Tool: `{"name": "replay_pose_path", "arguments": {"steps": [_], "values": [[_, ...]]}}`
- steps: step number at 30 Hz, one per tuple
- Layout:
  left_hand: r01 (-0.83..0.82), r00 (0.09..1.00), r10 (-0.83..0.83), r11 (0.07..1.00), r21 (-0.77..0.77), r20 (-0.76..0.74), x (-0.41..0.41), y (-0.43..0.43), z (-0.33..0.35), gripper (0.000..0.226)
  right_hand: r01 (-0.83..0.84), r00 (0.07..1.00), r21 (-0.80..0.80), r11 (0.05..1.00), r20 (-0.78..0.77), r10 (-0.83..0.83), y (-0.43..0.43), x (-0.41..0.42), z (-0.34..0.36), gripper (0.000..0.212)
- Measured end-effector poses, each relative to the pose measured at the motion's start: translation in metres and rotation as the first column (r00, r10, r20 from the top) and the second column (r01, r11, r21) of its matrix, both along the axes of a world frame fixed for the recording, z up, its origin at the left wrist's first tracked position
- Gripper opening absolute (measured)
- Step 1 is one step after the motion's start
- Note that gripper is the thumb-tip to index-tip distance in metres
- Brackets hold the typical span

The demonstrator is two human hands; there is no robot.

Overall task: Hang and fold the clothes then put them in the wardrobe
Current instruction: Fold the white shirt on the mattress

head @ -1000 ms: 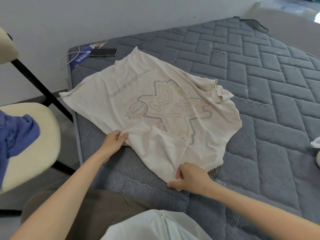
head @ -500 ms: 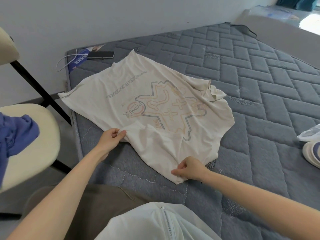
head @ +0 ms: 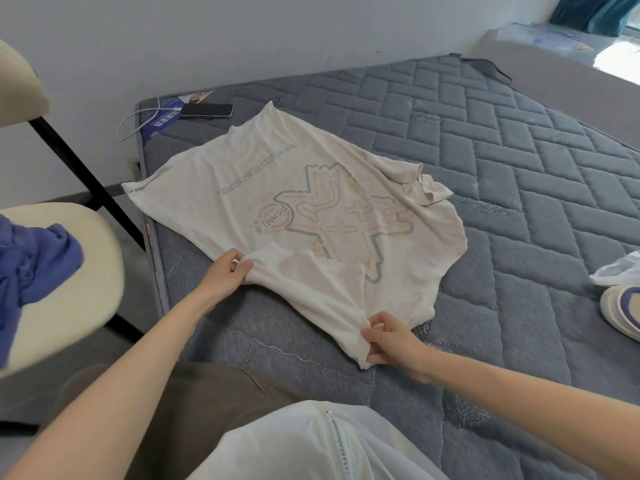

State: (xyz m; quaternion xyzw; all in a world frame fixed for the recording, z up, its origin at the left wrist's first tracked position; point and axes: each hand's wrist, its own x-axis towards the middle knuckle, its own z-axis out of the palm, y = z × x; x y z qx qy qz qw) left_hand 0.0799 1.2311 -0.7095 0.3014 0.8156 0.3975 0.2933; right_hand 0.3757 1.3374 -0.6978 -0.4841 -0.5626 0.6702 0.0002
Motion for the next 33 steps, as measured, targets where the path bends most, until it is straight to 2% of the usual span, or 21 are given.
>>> {"name": "replay_pose_path", "arguments": {"steps": [2,5,9,10,11,13,15,17,20,23,26,28,30,33], "values": [[0.056,0.993,-0.064,0.995,-0.085,-0.096,-0.002,-0.003,-0.005,0.014,-0.055,0.995,0.006,0.998,0.088,0.054,0.001,0.0,-0.003,0.01],[0.07,0.985,-0.097,0.981,-0.181,-0.145,-0.004,-0.008,-0.013,0.013,-0.142,0.972,-0.011,0.99,0.189,0.142,0.003,-0.007,-0.004,0.021],[0.067,0.966,-0.151,0.929,-0.365,-0.208,-0.01,0.0,-0.011,0.018,-0.295,0.906,-0.162,0.942,0.264,0.33,0.014,-0.02,0.002,0.018],[0.057,0.959,-0.16,0.915,-0.399,-0.232,-0.011,0.004,-0.009,0.022,-0.308,0.9,-0.182,0.934,0.264,0.348,0.019,-0.023,0.003,0.026],[0.046,0.957,-0.159,0.91,-0.412,-0.243,-0.013,0.009,-0.006,0.026,-0.288,0.908,-0.176,0.941,0.263,0.327,0.025,-0.025,0.003,0.035],[0.035,0.963,-0.141,0.91,-0.412,-0.229,-0.014,0.017,-0.004,0.032,-0.225,0.929,-0.061,0.973,0.287,0.233,0.036,-0.029,0.003,0.045],[0.064,0.966,-0.158,0.911,-0.406,-0.203,-0.014,0.026,-0.004,0.035,-0.17,0.943,0.086,0.982,0.303,0.137,0.045,-0.035,0.001,0.045],[0.097,0.971,-0.172,0.918,-0.384,-0.168,-0.014,0.035,-0.005,0.037,-0.107,0.962,0.169,0.98,0.265,0.059,0.05,-0.042,-0.001,0.042],[0.104,0.984,-0.142,0.948,-0.301,-0.106,-0.013,0.049,-0.01,0.036,-0.099,0.967,0.35,0.931,0.257,0.006,0.053,-0.055,-0.004,0.04],[0.031,0.994,-0.055,0.97,-0.239,-0.094,-0.007,0.058,-0.016,0.031,-0.061,0.967,0.519,0.853,0.244,-0.079,0.05,-0.068,-0.013,0.031],[-0.054,0.991,0.037,0.99,-0.134,-0.126,0.002,0.063,-0.021,0.025,0.057,0.977,0.588,0.807,0.133,-0.166,0.05,-0.073,-0.022,0.023],[-0.073,0.974,0.049,0.992,-0.1,-0.221,0.005,0.063,-0.023,0.028,0.118,0.974,0.598,0.793,0.086,-0.209,0.053,-0.071,-0.027,0.021],[-0.049,0.944,0.008,0.992,-0.115,-0.331,0.007,0.063,-0.025,0.031,0.138,0.969,0.602,0.786,0.083,-0.234,0.058,-0.067,-0.032,0.021],[-0.102,0.941,0.067,0.991,-0.088,-0.331,0.004,0.064,-0.026,0.031,0.122,0.967,0.622,0.773,0.1,-0.233,0.068,-0.065,-0.038,0.022]]}}
